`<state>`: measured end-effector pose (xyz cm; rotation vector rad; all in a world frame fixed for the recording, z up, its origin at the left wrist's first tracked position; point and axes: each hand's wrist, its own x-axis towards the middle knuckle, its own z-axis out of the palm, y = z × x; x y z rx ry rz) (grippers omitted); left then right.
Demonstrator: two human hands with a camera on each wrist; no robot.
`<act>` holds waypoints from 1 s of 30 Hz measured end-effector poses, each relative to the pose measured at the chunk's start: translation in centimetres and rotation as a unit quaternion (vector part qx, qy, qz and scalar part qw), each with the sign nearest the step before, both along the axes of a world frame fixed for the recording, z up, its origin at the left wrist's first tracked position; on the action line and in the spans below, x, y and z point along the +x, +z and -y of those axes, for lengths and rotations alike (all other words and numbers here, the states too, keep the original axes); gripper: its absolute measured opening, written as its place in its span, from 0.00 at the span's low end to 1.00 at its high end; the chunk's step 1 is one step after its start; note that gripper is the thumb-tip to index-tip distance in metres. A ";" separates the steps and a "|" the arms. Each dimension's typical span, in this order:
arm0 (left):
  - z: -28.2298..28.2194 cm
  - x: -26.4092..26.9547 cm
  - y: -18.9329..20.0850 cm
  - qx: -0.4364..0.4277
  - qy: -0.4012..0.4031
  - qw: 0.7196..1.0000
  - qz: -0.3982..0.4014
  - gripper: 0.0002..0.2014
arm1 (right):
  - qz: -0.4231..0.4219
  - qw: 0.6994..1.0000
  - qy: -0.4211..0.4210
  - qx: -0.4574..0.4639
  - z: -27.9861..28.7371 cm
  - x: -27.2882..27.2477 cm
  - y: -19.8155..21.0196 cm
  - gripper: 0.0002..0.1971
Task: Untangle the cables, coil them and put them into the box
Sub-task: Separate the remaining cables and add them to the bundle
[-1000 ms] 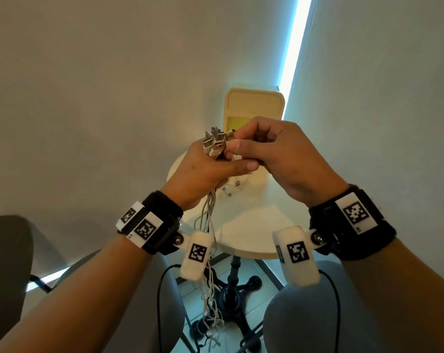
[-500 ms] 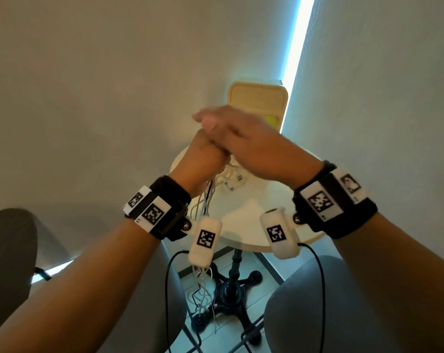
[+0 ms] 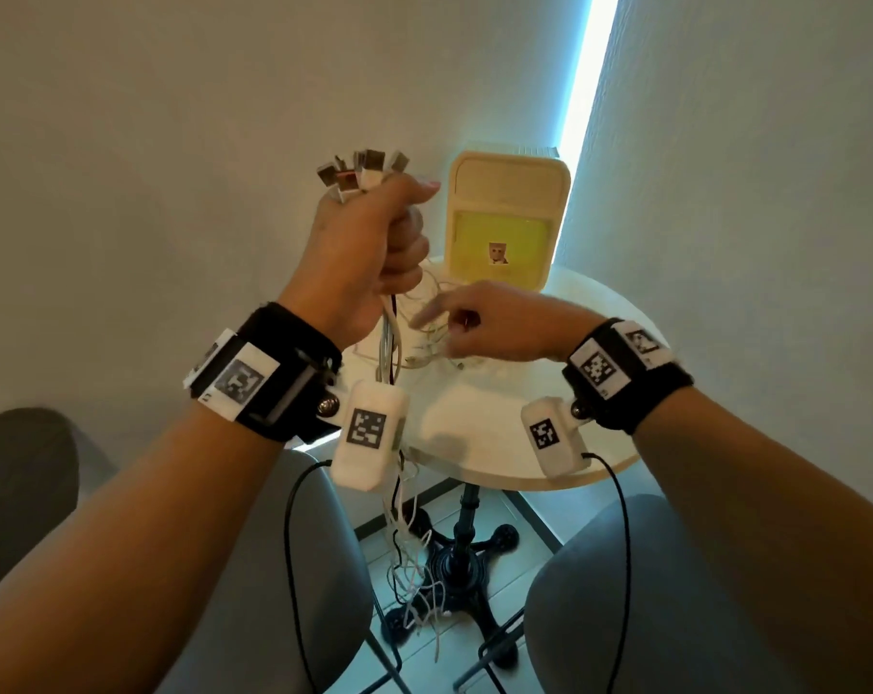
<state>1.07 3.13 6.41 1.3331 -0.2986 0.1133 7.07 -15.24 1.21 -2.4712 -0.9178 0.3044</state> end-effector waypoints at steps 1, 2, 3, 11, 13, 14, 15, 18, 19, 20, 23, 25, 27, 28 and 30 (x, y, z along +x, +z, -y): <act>-0.1 -0.3 0.7 -0.003 -0.018 1.000 0.004 0.25 | 0.034 0.999 -0.014 -0.003 -0.4 0.5 -0.9 0.12; -0.3 -0.6 1.3 -0.005 -0.032 0.999 0.011 0.25 | 0.062 0.997 -0.041 0.013 -0.6 1.2 -1.8 0.08; -0.5 -0.9 1.9 -0.007 -0.044 0.999 0.016 0.25 | 0.076 0.993 -0.078 0.042 -0.7 2.0 -2.6 0.06; -1.9 -2.0 3.6 -0.054 -0.077 0.996 -0.008 0.27 | 0.118 0.956 -0.228 0.143 0.0 6.9 -5.2 0.20; -2.4 -1.8 3.7 -0.068 -0.084 0.994 -0.010 0.28 | 0.113 0.965 -0.210 0.114 0.0 7.4 -5.7 0.09; -2.6 -1.6 3.7 -0.073 -0.089 0.993 -0.009 0.28 | 0.109 0.968 -0.204 0.102 0.1 7.7 -6.0 0.06; -2.8 -1.5 3.7 -0.078 -0.095 0.992 -0.006 0.29 | 0.104 0.970 -0.201 0.088 0.3 7.9 -6.3 0.06; -3.4 -1.2 3.9 -0.086 -0.110 0.990 0.006 0.29 | 0.096 0.972 -0.210 0.051 1.0 8.4 -6.5 0.07; -3.4 -1.1 3.9 -0.076 -0.105 0.991 0.008 0.29 | 0.099 0.969 -0.219 0.057 1.3 8.4 -6.1 0.06; -3.3 -1.0 3.7 -0.058 -0.097 0.993 0.011 0.29 | 0.106 0.964 -0.233 0.077 1.6 8.5 -5.6 0.06; -2.8 -0.1 2.1 0.000 -0.060 0.998 0.011 0.26 | 0.169 0.934 -0.261 0.179 2.4 8.1 -2.7 0.09; -2.5 0.8 0.6 0.021 -0.032 0.999 0.003 0.25 | 0.217 0.916 -0.254 0.222 3.0 7.7 -0.1 0.10; -2.2 1.6 -0.8 0.037 -0.006 0.999 -0.009 0.23 | 0.264 0.906 -0.246 0.221 3.6 7.3 2.3 0.12; -2.0 1.9 -1.4 0.046 0.008 0.999 -0.016 0.23 | 0.280 0.903 -0.244 0.215 3.9 7.3 3.2 0.12; -1.6 2.5 -2.2 0.067 0.034 0.997 -0.028 0.20 | 0.301 0.896 -0.241 0.218 4.4 7.1 4.5 0.11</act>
